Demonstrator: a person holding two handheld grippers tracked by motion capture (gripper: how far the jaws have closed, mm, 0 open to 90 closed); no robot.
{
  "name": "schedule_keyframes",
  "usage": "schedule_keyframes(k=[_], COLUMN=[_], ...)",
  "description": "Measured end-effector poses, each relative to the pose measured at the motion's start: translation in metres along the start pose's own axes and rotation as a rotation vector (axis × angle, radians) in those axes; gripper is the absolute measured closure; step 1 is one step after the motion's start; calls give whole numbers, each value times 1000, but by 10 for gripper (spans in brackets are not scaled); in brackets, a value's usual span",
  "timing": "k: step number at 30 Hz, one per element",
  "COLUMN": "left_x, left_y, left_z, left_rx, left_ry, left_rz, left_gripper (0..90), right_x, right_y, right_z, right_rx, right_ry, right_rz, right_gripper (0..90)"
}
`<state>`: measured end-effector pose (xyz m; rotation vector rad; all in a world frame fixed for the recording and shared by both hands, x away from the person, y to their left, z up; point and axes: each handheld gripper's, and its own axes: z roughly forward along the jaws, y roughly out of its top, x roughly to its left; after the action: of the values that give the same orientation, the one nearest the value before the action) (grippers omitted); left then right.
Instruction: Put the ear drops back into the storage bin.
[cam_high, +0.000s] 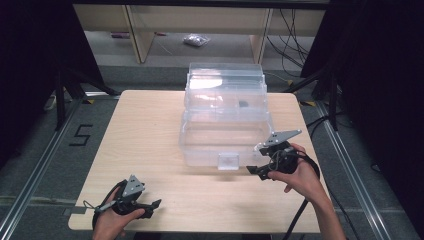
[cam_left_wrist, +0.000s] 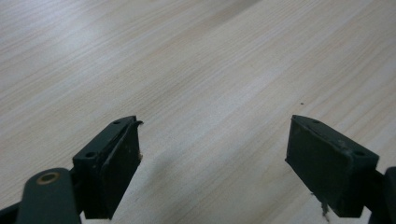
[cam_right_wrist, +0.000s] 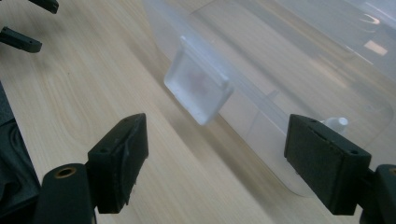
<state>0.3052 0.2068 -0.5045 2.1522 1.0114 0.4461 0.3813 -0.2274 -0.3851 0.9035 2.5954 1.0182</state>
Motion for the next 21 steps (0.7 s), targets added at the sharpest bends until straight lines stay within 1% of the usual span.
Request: schedule_keyframes(k=[1,2,3,4,5,6,7,8,9,10,11,12,13,14,15,16,17,18,19,21], left_x=[0,-1,0,0,-2,-2,-1,-1,-1,-2,0,0,-2,-1,-1,-1,-1,-1,-1,-1], left_y=[0,0,0,1,0,0,0,0,0,0,1,1,0,0,0,0,0,0,0,0], left_z=[-1,-1,-1,0,0,0,0,0,0,0,-2,-2,-1,0,0,0,-1,-1,-1,-1], left_rx=[5,1,1,0,-11,-11,-8,-10,-9,-7,10,10,-9,-11,-11,-10,-10,-12,-13,-13], left_ry=[-9,-7,-10,-2,-11,-11,-10,-14,-13,-11,-10,-10,-10,-12,-12,-12,-12,-11,-10,-10], left_rz=[2,0,3,4,-9,-9,-8,-10,-9,-10,15,15,-7,-7,-7,-9,-7,-11,-11,-13], left_gripper=[170,170,170,170,170,170,170,170,172,172,172,172,172,172,172,172,172,172,172,172], right_x=[3,3,5,6,8,8,7,8,6,6,7,7,6,8,8,6,6,7,7,7], right_y=[-4,-4,-6,-8,-10,-10,-11,-12,-13,-13,-14,-14,-14,-15,-15,-15,-16,-19,-21,-25], right_z=[4,4,7,8,9,9,9,10,10,10,9,9,8,8,8,8,10,9,10,12], right_rx=[-14,-14,-12,-7,-22,-22,-11,-24,-28,-28,-31,-31,-28,-24,-24,-36,-50,-44,-49,-41], right_ry=[-15,-15,-8,-2,-4,-4,-8,7,2,2,4,4,5,5,5,5,7,-7,-7,-4], right_rz=[28,28,16,18,40,40,29,40,25,25,46,46,31,53,53,25,26,54,57,58], right_gripper=[230,230,229,229,229,229,229,229,227,227,227,227,226,226,226,226,226,226,225,225])
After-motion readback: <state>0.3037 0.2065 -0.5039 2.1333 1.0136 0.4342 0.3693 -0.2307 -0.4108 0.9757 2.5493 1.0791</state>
